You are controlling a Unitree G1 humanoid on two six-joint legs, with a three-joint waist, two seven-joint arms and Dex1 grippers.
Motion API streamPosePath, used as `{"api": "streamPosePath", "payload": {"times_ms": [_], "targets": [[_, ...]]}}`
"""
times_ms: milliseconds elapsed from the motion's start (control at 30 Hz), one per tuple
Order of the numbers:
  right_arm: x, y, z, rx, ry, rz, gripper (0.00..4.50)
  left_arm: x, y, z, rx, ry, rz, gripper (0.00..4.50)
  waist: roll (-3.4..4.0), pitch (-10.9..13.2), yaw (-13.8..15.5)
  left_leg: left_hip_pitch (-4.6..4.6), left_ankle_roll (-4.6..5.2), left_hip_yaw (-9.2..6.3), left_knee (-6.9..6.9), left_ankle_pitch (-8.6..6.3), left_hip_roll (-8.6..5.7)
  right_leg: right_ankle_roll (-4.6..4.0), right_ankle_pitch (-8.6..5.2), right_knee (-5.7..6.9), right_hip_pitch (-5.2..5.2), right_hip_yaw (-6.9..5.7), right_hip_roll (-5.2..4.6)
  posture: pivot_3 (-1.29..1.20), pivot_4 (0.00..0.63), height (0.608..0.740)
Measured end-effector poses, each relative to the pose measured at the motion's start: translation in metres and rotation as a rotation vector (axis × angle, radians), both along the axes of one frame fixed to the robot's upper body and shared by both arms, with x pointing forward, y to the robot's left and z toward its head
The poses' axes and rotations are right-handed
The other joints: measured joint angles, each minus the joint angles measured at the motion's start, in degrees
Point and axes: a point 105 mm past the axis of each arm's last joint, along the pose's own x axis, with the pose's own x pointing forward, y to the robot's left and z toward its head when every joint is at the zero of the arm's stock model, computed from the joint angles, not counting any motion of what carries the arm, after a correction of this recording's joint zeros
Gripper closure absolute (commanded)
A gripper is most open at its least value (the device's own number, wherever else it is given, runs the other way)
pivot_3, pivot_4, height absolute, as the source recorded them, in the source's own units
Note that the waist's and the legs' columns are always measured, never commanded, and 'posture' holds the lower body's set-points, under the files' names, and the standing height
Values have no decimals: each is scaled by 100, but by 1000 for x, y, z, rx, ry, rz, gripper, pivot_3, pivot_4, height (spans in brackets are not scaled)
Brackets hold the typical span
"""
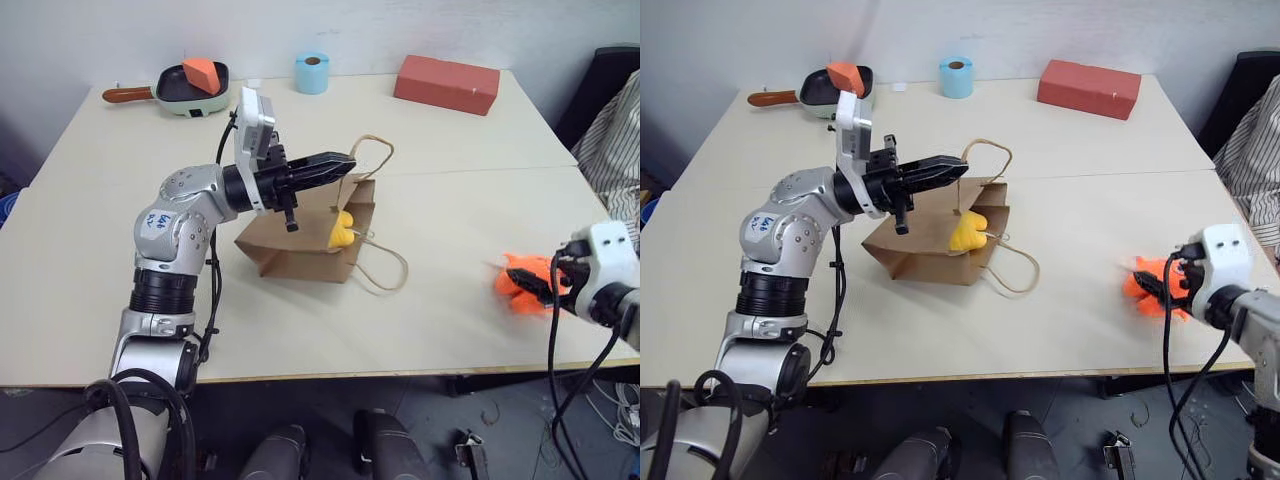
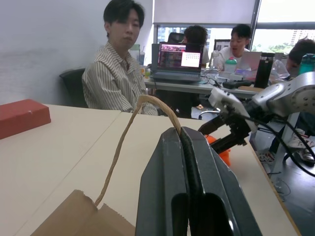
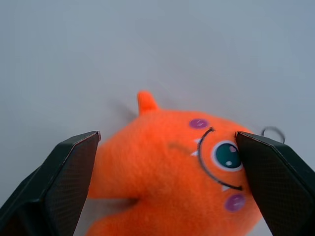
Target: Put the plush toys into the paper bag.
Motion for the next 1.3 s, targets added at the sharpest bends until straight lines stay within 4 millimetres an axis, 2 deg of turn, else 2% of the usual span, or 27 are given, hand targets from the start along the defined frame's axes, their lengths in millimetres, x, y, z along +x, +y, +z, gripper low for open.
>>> {"api": "streamPosePath", "payload": {"times_ms": [33, 133, 433, 533, 567, 633, 667, 800, 900, 967, 1133, 1300], "targets": [[1, 0, 0, -2, -7, -5, 47, 0, 0, 0, 1, 1, -1, 4500, -1, 0, 0, 2, 0, 1, 1, 0, 0, 0, 0, -1, 2, 1, 1, 0, 150, 740], [3, -1, -5, -11, -11, -5, 630, -1, 0, 0, 3, -1, 0, 4500, -6, -4, 4, 5, 0, 1, 2, 0, 0, 1, 0, -3, 6, 2, 2, 0, 150, 740], [0, -1, -5, -83, -32, 54, 3505, -2, 1, -1, 13, 13, 12, 4500, -16, -9, 18, 8, 0, -1, 3, 0, 0, 2, 1, -10, 13, 1, 3, 0, 150, 740], [-2, 2, -2, -93, -35, 94, 4328, -1, 4, -1, 19, 21, 18, 4500, -16, -9, 15, 8, 0, -1, 1, 0, 0, 2, 1, -9, 12, 1, 3, 0, 150, 740], [-1, 7, -1, -77, -39, 119, 4475, -1, 7, 0, 20, 24, 24, 4500, -16, -9, 14, 8, 0, -1, 1, 0, 0, 2, 1, -9, 11, 1, 3, 0, 150, 740], [4, 26, 5, -9, -46, 188, 4496, 0, 12, 3, 10, 26, 33, 4500, -17, -8, -12, 8, 0, 2, 1, 0, 2, 2, 1, -13, 8, 5, 6, 0, 150, 740], [8, 44, 10, 46, -65, 248, 4497, 0, 15, 4, 6, 29, 37, 4500, -18, -8, -42, 9, -1, 2, -2, 0, 2, 2, 1, -13, 2, 15, 12, 0, 150, 740], [20, 134, 60, 244, -199, 564, 4497, -2, 14, 8, 1, 29, 25, 4500, -13, -4, -111, 15, -4, 1, -18, -1, 10, 2, 1, -18, -3, 23, 21, 0, 150, 740], [24, 182, 90, 319, -266, 719, 4497, -3, 13, 9, 3, 32, 14, 4500, -13, -5, -116, 12, -4, -5, -25, -1, 9, 2, 1, -16, -1, 18, 19, 0, 150, 740], [28, 207, 93, 333, -252, 785, 4497, -4, 13, 9, 2, 32, 8, 4500, -14, -5, -100, 11, -3, -18, -24, -1, 7, 2, 1, -16, -1, 8, 17, 0, 150, 740], [57, 244, 81, 380, -176, 801, 4497, -7, 12, 11, 7, 32, -18, 4500, -14, -5, -145, 9, -1, -22, -23, -2, 1, 2, 1, -15, -2, -4, 10, 0, 150, 740], [78, 265, 82, 484, -146, 800, 4497, -10, 9, 12, 9, 34, -48, 4500, -13, -5, -209, 9, -1, -26, -23, -2, 2, 1, 1, -10, -5, -11, 9, 0, 150, 740]]}}
